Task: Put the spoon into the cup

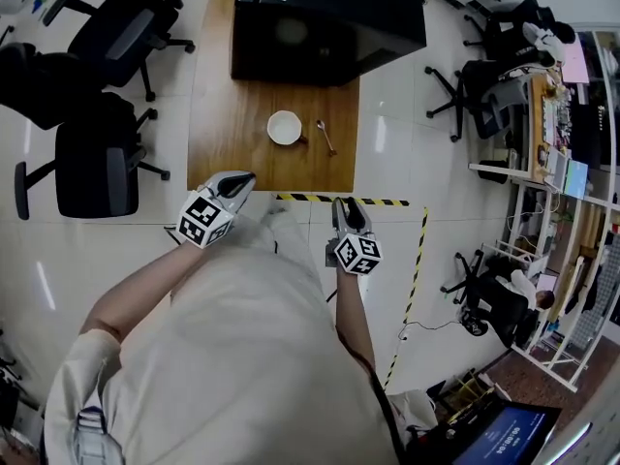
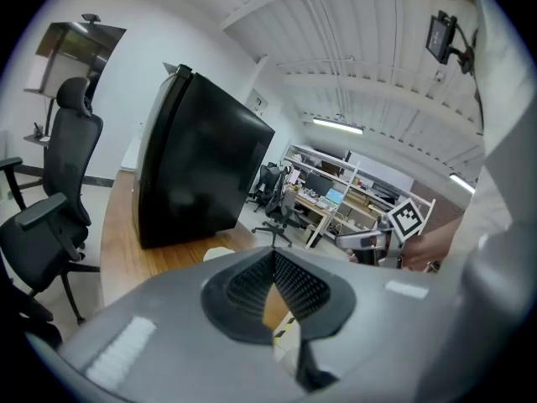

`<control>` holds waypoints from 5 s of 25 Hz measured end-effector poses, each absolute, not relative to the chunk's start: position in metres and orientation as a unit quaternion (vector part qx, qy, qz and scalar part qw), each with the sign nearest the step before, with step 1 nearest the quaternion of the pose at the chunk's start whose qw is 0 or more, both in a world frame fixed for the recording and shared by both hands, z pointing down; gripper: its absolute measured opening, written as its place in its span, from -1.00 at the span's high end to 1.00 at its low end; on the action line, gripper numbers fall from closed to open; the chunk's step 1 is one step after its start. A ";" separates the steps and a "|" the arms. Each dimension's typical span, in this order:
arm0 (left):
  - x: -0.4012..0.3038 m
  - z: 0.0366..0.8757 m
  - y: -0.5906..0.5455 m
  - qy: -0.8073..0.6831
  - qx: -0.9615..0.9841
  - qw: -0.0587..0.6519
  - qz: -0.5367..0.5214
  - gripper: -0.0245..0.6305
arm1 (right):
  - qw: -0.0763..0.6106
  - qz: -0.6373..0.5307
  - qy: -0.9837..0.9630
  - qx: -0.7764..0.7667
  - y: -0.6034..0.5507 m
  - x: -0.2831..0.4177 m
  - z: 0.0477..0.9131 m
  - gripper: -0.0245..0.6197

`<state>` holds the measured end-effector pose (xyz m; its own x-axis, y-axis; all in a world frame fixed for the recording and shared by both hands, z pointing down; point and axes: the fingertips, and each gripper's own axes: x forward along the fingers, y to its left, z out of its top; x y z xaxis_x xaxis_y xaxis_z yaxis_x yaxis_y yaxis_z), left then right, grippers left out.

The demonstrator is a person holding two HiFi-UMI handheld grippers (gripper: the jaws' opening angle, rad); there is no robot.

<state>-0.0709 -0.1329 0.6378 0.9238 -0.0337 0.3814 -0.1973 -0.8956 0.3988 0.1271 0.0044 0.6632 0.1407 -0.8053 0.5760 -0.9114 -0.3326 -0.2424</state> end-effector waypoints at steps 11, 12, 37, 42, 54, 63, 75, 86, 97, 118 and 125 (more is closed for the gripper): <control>-0.050 0.632 -0.199 -0.163 0.937 0.226 0.210 0.93 | 0.134 0.369 -0.569 0.722 -0.013 0.175 0.766 0.43; -0.049 0.631 -0.206 -0.176 0.934 0.231 0.210 0.93 | 0.144 0.369 -0.575 0.715 -0.014 0.181 0.772 0.44; -0.007 0.643 -0.220 -0.226 0.905 0.295 0.207 0.93 | 0.194 0.365 -0.637 0.651 -0.039 0.237 0.790 0.50; -0.012 0.649 -0.221 -0.234 0.899 0.305 0.208 0.93 | 0.213 0.364 -0.648 0.634 -0.035 0.237 0.790 0.50; -0.017 0.642 -0.214 -0.261 0.892 0.301 0.213 0.93 | 0.216 0.357 -0.676 0.608 -0.058 0.232 0.801 0.50; -0.005 0.636 -0.208 -0.258 0.894 0.285 0.230 0.93 | 0.311 0.322 -0.682 0.578 -0.068 0.232 0.842 0.50; -0.025 0.647 -0.186 -0.284 0.878 0.290 0.255 0.93 | 0.414 0.301 -0.679 0.527 -0.079 0.219 0.889 0.47; -0.047 0.644 -0.185 -0.314 0.866 0.287 0.263 0.93 | 0.449 0.323 -0.659 0.510 -0.092 0.220 0.925 0.50; -0.038 0.645 -0.188 -0.312 0.868 0.288 0.258 0.93 | 0.415 0.326 -0.670 0.522 -0.093 0.222 0.907 0.53; -0.030 0.649 -0.195 -0.303 0.874 0.293 0.244 0.93 | 0.303 0.306 -0.718 0.546 -0.130 0.203 0.808 0.54; -0.032 0.652 -0.196 -0.300 0.873 0.300 0.240 0.93 | 0.273 0.278 -0.748 0.537 -0.141 0.183 0.761 0.54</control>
<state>-0.0320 -0.1959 0.6521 0.7053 -0.3797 0.5986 -0.6673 -0.6405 0.3800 0.1828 -0.1409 0.7608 -0.2744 -0.6521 0.7067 -0.9554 0.2681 -0.1236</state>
